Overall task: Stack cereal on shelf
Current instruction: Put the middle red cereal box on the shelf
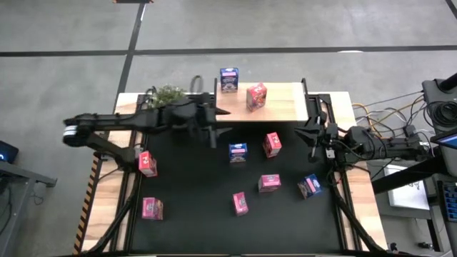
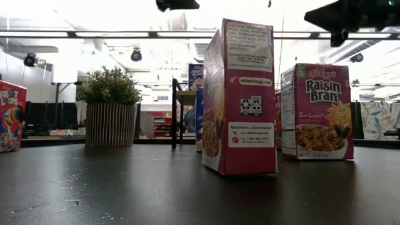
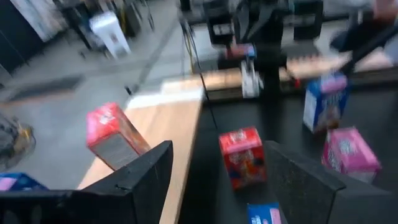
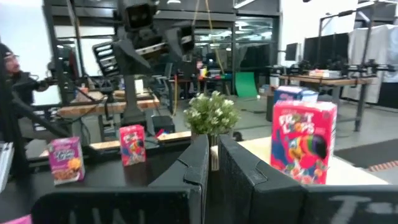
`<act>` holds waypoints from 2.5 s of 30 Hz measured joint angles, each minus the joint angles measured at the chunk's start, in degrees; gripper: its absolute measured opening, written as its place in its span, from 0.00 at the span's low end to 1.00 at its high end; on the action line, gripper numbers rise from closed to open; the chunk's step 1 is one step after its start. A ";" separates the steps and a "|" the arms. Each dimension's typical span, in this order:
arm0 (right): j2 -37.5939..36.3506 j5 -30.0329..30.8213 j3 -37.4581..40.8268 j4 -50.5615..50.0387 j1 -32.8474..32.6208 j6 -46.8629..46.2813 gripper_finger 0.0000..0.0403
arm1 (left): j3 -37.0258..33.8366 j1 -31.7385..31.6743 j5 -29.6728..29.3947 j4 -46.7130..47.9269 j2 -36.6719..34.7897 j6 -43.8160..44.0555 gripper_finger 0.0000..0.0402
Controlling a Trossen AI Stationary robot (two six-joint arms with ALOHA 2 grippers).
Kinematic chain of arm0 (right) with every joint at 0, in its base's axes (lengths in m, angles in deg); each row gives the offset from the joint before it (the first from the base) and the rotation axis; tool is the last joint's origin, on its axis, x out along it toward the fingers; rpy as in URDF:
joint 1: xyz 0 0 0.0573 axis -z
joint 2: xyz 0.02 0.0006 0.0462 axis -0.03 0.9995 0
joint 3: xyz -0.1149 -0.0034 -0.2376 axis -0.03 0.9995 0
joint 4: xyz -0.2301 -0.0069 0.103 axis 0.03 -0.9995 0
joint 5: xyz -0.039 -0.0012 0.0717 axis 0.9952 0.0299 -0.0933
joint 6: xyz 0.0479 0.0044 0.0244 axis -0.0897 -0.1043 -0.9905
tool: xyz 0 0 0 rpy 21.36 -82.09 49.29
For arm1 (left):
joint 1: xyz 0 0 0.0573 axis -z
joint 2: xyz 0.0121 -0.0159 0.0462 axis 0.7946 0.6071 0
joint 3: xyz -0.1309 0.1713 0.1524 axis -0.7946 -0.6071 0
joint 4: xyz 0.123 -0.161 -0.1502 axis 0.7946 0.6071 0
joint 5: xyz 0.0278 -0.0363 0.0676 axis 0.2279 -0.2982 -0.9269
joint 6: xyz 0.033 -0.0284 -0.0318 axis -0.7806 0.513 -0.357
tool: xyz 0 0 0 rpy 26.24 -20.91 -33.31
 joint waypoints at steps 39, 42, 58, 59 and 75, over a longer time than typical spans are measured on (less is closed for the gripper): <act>56.62 -35.42 -70.18 -50.61 36.36 22.48 0.07 | -26.03 -0.33 -4.39 -22.35 -18.93 -1.26 0.59; 58.32 -37.85 -72.53 -51.40 38.83 26.03 0.07 | -26.03 -0.33 -4.39 -22.36 -18.93 -1.30 0.59; 68.38 -38.80 -82.98 -60.55 41.92 30.17 0.43 | -26.03 -0.33 -4.44 -22.47 -18.93 -3.09 0.59; 68.81 -38.80 -83.59 -61.06 41.92 30.86 0.47 | -26.03 -0.33 -4.44 -22.47 -18.93 -3.22 0.59; 73.12 -38.26 -86.54 -64.99 42.14 37.92 0.71 | -26.03 -0.35 -4.44 -22.47 -18.93 -3.84 0.59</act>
